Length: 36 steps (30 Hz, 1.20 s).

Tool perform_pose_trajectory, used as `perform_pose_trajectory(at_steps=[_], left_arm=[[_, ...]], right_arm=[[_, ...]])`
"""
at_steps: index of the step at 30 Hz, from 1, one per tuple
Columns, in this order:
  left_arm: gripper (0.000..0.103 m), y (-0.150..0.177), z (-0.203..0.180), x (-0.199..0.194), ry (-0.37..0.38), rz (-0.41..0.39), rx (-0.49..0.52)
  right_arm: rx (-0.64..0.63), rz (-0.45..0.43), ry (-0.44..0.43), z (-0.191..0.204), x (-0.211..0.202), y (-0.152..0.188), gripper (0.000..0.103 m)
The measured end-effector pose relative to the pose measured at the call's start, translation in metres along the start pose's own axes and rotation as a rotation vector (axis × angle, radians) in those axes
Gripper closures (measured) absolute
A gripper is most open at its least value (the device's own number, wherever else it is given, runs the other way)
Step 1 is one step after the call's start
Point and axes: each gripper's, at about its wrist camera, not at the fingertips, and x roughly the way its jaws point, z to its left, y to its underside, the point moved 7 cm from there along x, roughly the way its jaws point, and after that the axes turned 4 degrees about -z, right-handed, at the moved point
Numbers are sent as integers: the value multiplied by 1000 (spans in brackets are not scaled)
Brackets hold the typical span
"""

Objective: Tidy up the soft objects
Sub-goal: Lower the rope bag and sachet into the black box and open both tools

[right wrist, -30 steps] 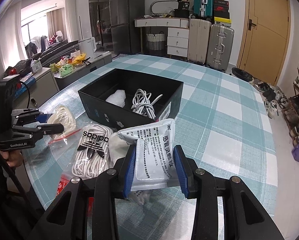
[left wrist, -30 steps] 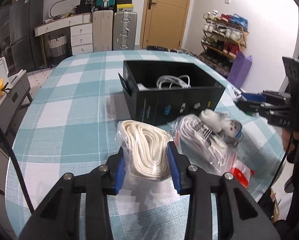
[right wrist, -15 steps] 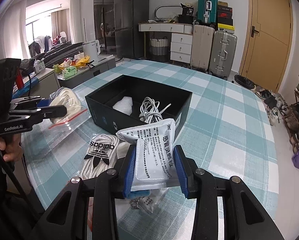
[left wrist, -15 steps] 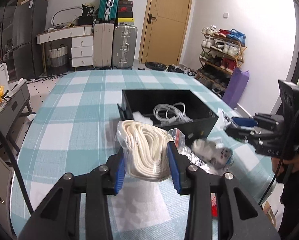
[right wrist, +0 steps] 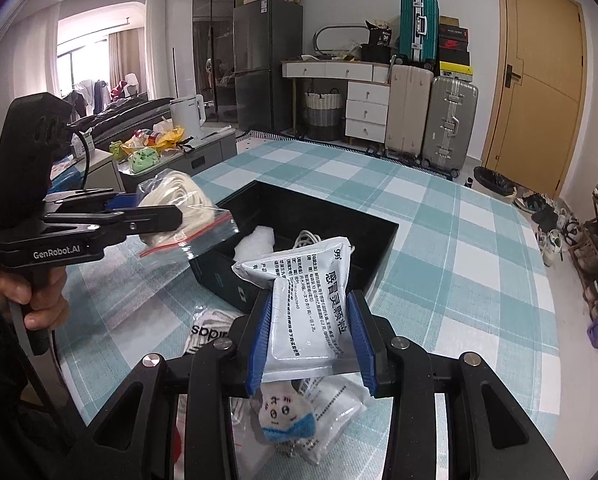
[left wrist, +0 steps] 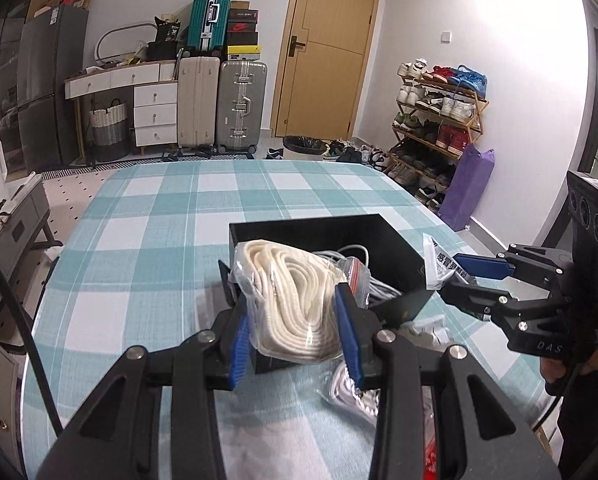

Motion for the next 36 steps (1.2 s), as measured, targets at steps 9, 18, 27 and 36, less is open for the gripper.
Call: perform_pose_trajectory(at_steps=[9,18,27,36], left_arm=[[66,-8,4,25,-14,1,-5],[66,-7,6,50,-56,25,5],[65,-4,1,71,-76,46,40],[61,-3,-5,73,-78,54,72]], right_arm=[[14,-13,-3,0,21,-21,65],[7,-1,6,-4,45,-34,66],[17,33,14,-13,64,-32,66],[12,35,10,-15,74,-33,66]])
